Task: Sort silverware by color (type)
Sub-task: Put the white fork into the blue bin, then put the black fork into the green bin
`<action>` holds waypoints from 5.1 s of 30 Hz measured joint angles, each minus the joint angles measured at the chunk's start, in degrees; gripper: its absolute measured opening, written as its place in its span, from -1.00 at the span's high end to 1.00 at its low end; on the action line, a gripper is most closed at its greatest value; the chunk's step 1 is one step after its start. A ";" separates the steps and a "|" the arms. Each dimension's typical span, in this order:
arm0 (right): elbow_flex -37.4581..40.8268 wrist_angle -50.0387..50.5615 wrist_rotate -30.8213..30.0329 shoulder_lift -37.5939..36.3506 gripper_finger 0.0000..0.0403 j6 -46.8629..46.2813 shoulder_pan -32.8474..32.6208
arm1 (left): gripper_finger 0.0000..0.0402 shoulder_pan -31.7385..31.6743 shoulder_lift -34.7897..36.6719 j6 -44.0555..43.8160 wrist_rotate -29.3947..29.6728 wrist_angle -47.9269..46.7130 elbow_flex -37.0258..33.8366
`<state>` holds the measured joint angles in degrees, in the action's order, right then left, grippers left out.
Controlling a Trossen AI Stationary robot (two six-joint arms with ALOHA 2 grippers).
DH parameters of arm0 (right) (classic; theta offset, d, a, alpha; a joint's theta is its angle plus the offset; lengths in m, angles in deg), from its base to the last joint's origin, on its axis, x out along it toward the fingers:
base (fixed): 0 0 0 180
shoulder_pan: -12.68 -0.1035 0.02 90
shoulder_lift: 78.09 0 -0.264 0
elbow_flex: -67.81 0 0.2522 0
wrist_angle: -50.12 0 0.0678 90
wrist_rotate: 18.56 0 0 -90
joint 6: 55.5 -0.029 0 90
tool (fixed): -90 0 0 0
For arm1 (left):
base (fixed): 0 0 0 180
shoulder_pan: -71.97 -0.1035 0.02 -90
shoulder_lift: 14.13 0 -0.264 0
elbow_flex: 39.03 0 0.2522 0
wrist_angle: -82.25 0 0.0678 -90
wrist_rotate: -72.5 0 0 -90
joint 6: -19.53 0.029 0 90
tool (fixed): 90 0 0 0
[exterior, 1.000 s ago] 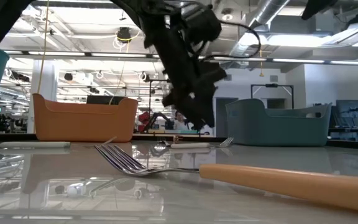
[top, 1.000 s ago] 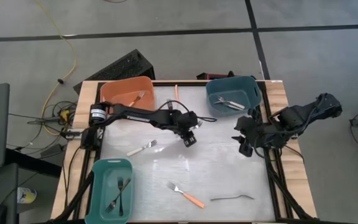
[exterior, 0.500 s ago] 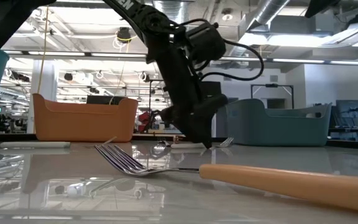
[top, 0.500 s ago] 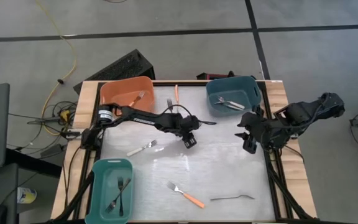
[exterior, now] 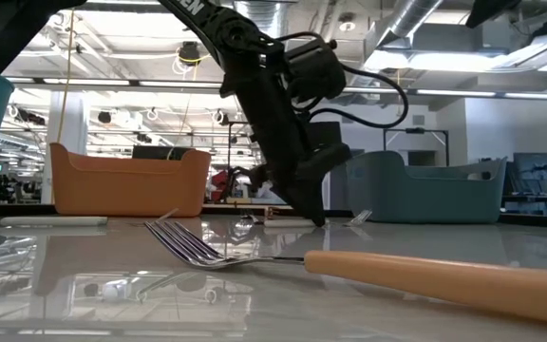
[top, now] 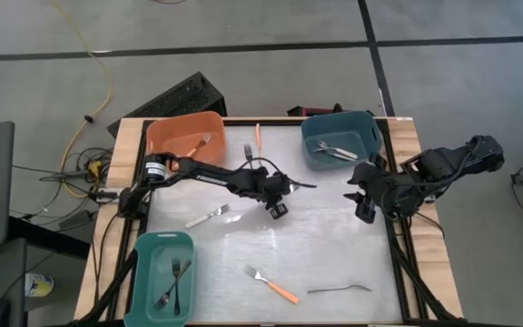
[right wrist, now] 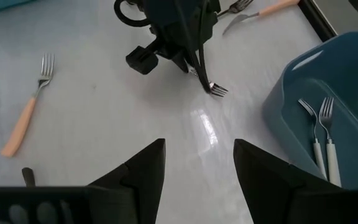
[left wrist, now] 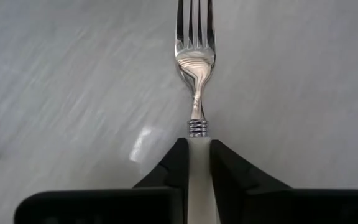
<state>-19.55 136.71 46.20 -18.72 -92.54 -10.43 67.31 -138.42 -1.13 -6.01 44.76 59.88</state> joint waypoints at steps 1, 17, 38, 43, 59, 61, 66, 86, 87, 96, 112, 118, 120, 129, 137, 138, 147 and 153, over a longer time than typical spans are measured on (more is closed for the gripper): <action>0.00 0.03 -0.01 0.00 -0.05 0.00 0.00 | 0.85 -0.05 0.25 -0.03 -0.09 -0.13 -0.01; 0.00 0.01 -0.01 0.00 -0.05 -0.04 -0.09 | 0.87 -3.58 13.65 3.97 1.91 6.19 -0.31; 0.00 -0.19 -0.41 0.00 -0.05 -0.49 0.04 | 0.87 -16.03 -2.61 4.48 -15.18 13.13 33.29; 0.00 -1.55 -0.63 0.00 -0.05 -0.50 0.30 | 0.87 -17.15 -13.02 4.40 -18.02 4.84 50.04; 0.00 -2.21 -1.83 0.07 -0.05 -0.16 3.09 | 0.53 -16.50 -14.67 4.06 -17.14 10.88 44.06; 0.00 -2.22 -1.83 0.07 -0.05 -0.15 3.38 | 0.45 -16.28 -14.67 4.29 -17.05 11.43 44.08; 0.00 -2.85 -1.83 0.07 -0.05 -0.04 3.39 | 0.31 -16.27 -14.64 5.02 -17.36 11.00 44.09; 0.00 -3.76 5.25 2.34 -0.05 1.55 3.22 | 0.26 -15.43 2.47 15.24 -12.33 -24.11 44.09; 0.00 -4.35 6.37 2.98 -0.05 1.57 3.21 | 0.26 -14.78 3.87 16.56 -10.59 -27.70 44.11; 0.00 -12.47 16.28 11.79 -0.05 -1.76 -0.57 | 0.26 -7.03 15.85 21.11 6.66 -52.85 43.00; 0.00 -22.10 27.30 29.22 -0.05 -26.14 -15.52 | 0.26 11.20 59.48 15.31 2.23 -14.93 -15.49; 0.00 -24.62 33.11 36.39 -0.05 -24.00 -18.97 | 0.26 14.61 65.51 12.38 2.29 -7.83 -26.45; 0.00 -24.65 35.37 38.67 -0.05 -24.02 -19.39 | 0.26 15.01 65.86 11.03 2.29 -8.12 -27.25; 0.00 -25.40 37.21 47.67 -0.05 -22.00 -21.49 | 0.26 15.68 65.92 10.68 2.40 -8.64 -27.45; -0.04 -24.86 34.42 52.11 -0.05 -21.97 -22.22 | 0.26 15.69 65.81 9.26 2.83 -8.41 -27.43; -0.04 -24.85 33.80 52.27 -0.05 -21.97 -22.35 | 0.26 15.69 65.79 8.91 2.84 -8.42 -27.43; -0.09 -23.12 26.29 52.43 0.08 -17.51 -23.02 | 0.26 15.69 63.13 7.46 4.83 -7.91 -27.39; 1.54 -23.99 25.56 52.18 0.45 -15.52 -22.93 | 0.26 15.69 60.48 7.07 4.63 -5.91 -27.39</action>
<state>-18.01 112.72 71.76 33.47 -108.06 -33.36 82.99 -77.94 5.94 -1.38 38.85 32.49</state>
